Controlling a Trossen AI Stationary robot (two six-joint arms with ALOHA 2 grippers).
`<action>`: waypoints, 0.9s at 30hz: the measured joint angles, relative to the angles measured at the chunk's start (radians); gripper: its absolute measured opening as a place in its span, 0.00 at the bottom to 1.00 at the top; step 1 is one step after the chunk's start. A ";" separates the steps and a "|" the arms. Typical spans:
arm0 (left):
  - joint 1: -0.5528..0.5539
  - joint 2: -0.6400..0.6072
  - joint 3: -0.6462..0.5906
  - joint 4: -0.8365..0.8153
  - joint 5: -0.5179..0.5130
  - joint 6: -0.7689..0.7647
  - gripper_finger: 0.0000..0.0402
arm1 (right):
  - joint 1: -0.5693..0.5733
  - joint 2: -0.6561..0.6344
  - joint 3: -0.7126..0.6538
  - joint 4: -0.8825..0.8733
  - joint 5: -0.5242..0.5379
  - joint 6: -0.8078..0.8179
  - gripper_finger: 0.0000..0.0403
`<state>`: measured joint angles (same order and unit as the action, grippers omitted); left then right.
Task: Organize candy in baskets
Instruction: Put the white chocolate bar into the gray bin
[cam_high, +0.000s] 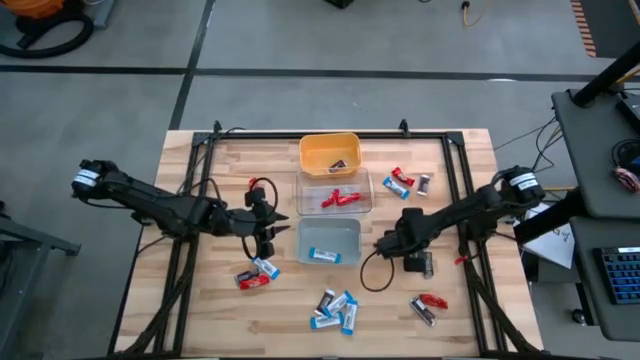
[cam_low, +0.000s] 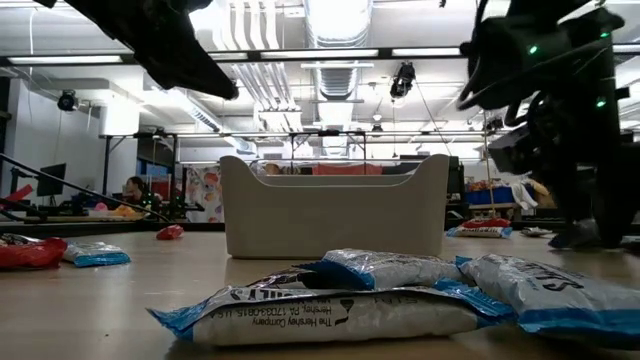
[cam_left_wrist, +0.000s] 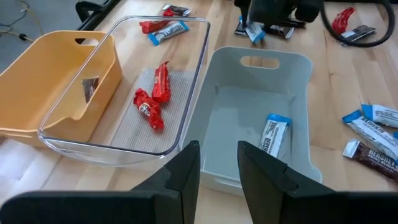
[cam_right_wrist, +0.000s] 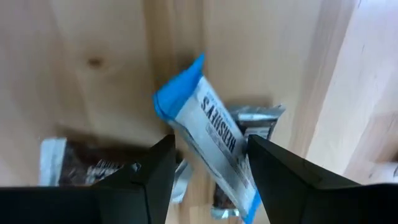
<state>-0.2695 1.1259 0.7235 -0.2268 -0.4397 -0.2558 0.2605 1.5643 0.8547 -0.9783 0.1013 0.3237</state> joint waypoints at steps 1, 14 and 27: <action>0.000 0.000 0.000 0.000 0.000 0.000 0.23 | -0.006 0.006 0.000 0.002 0.000 -0.003 0.48; 0.000 0.000 0.000 0.001 0.000 0.005 0.23 | -0.039 -0.023 0.000 0.023 0.004 -0.055 0.16; 0.005 -0.009 0.047 0.000 -0.008 0.206 0.23 | -0.074 -0.291 0.031 0.032 -0.031 -0.029 0.03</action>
<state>-0.2646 1.1170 0.7709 -0.2270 -0.4473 -0.0499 0.1869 1.2736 0.8853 -0.9464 0.0708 0.2942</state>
